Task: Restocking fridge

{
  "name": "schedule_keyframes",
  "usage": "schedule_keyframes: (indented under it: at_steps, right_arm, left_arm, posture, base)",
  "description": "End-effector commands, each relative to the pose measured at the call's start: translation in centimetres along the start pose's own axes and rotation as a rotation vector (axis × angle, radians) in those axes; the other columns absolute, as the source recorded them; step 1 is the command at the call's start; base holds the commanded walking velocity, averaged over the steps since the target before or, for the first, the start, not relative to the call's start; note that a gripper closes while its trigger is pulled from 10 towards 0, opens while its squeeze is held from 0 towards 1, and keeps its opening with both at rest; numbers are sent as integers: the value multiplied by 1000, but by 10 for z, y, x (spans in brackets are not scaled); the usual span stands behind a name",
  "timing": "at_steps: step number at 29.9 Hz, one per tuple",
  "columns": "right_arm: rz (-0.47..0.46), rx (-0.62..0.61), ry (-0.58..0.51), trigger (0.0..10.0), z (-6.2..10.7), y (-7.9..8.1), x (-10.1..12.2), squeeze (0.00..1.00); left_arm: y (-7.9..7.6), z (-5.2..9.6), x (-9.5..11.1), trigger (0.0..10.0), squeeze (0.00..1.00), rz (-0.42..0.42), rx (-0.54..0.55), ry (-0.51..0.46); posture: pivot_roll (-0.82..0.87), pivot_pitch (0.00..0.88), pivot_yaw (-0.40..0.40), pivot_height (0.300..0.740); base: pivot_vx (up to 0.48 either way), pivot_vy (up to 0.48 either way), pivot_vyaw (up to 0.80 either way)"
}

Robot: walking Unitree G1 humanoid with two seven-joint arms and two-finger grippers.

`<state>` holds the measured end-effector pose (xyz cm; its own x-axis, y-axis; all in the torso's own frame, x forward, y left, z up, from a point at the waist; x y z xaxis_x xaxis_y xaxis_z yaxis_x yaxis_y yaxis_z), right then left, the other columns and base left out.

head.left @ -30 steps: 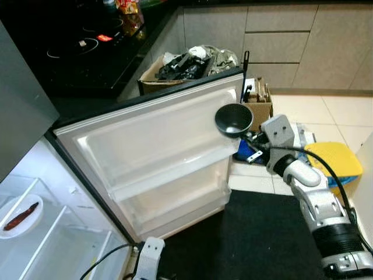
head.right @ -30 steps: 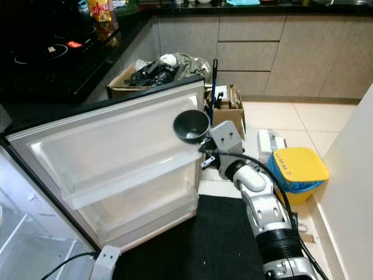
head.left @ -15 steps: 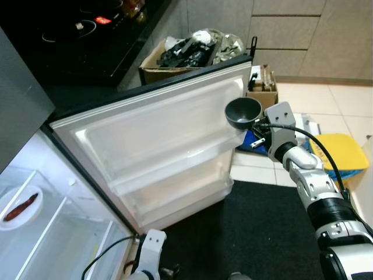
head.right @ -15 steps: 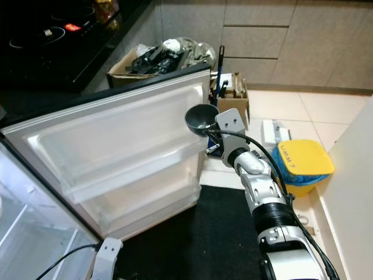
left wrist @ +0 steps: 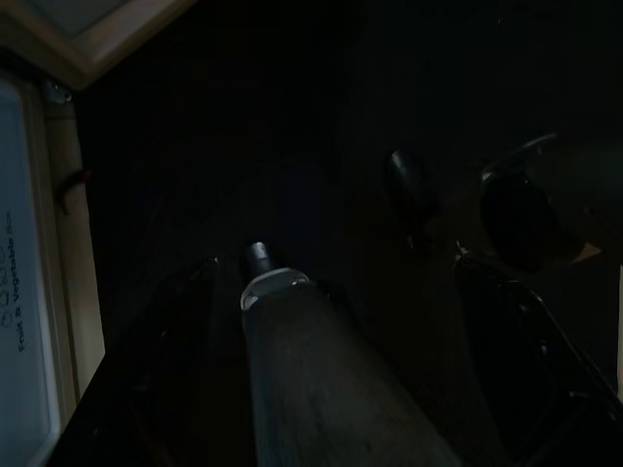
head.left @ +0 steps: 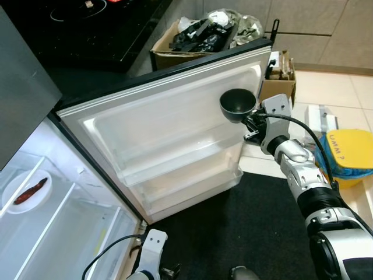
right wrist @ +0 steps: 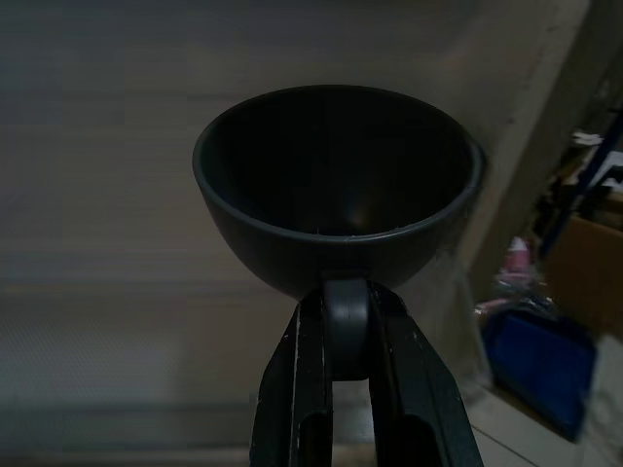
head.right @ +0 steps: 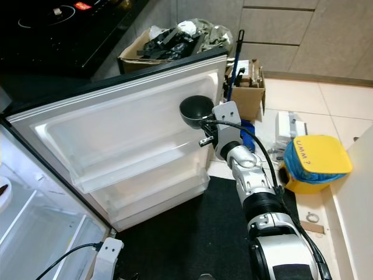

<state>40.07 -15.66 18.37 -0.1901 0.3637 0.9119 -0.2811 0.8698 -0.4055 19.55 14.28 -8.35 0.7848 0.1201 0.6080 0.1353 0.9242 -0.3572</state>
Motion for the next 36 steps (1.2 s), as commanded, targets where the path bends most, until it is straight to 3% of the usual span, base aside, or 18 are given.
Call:
schedule_keyframes:
  at_steps: [1,13,14,15,16,18,22,23,25,26,33,35,36]
  right_arm:
    - [-10,-3,-22,10000,-2,1,3,0]
    - [179,10,68,10000,-7,11,-6,0]
    - [182,7,70,10000,-7,11,-6,106]
    - [182,7,70,10000,-7,11,-6,106]
    - [185,3,72,10000,-7,11,-7,263]
    - [188,-4,74,10000,-7,10,-7,431]
    - [203,-5,78,10000,-6,9,-8,569]
    - [208,-5,78,10000,-6,9,-8,875]
    - [215,-7,79,10000,-7,9,-8,875]
    - [215,-6,79,10000,-7,9,-8,1000]
    - [239,-27,78,10000,-7,3,-6,941]
    - [231,-35,60,10000,-6,-5,-3,561]
    - [231,-35,60,10000,-6,-5,-3,561]
  left_arm:
    - [9,5,-6,10000,0,-7,20,18]
    - [8,4,0,10000,0,-25,13,2]
    - [8,4,0,10000,0,-26,13,1]
    - [8,4,0,10000,0,-26,13,1]
    - [8,4,0,10000,0,-27,12,1]
    - [8,4,0,10000,0,-27,12,1]
    - [8,5,-2,10000,0,-31,10,5]
    - [8,5,-3,10000,0,-31,10,6]
    - [8,5,-3,10000,0,-32,9,6]
    - [8,5,-3,10000,0,-33,9,7]
    - [7,4,-1,10000,0,-40,4,6]
    - [7,4,0,10000,0,-43,2,6]
    - [7,4,0,10000,0,-43,2,6]
  posture:
    - [-107,230,44,740]
    - [-97,235,52,740]
    - [-97,235,52,740]
    - [-97,235,52,740]
    - [-97,235,52,740]
    - [-97,237,53,740]
    - [-98,236,55,740]
    - [-99,235,54,740]
    - [-99,235,54,740]
    - [-99,234,55,740]
    - [-98,232,55,740]
    - [-102,224,61,740]
    - [-102,224,61,740]
  base:
    - [0,0,0]
    - [0,0,0]
    - [0,0,0]
    - [0,0,0]
    - [0,0,0]
    - [0,0,0]
    - [0,0,0]
    - [0,0,0]
    - [0,0,0]
    - [0,0,0]
    - [0,0,0]
    - [0,0,0]
    - [0,0,0]
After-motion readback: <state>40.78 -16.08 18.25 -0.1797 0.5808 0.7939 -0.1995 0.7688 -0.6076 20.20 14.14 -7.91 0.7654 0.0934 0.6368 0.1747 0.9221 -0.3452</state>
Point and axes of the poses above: a point about 5 cm out from each wrist's last joint towards the gripper, its own z axis pointing back from the gripper into the wrist, its own x axis along the axis of the wrist's last joint, y = z × x, the point moved 1 cm from there along -z, pointing out of the wrist towards the gripper, and after that the axes turned 15 degrees about z, right-handed, at the moved point
